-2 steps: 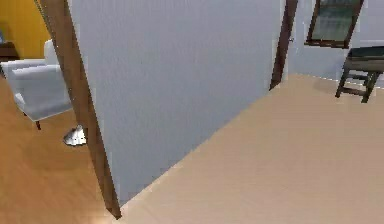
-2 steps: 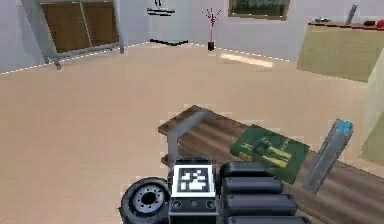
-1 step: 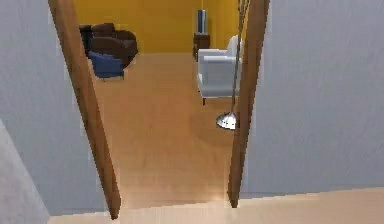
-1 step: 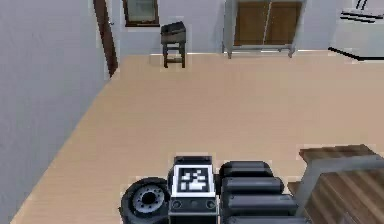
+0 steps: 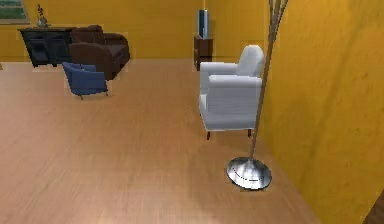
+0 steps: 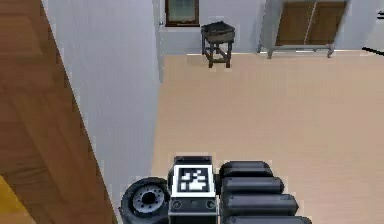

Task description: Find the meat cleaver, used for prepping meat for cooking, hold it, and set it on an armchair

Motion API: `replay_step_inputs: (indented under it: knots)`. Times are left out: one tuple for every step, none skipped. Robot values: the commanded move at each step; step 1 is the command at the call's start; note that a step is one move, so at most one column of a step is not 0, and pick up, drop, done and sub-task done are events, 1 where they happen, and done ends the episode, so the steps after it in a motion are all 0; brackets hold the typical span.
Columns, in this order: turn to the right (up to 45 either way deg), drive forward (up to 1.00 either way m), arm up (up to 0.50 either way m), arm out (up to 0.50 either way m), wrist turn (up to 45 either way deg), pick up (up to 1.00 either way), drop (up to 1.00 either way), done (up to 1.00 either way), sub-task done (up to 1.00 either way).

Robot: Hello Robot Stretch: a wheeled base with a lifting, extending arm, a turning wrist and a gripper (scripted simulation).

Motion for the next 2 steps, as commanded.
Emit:
replay_step_inputs:
  knots:
    - [0.0,0.50,0.00,0.00,0.0,0.00,0.00,0.00,0.00]
    - [-3.0,0.00,0.00,0.00,0.0,0.00,0.00,0.00,0.00]
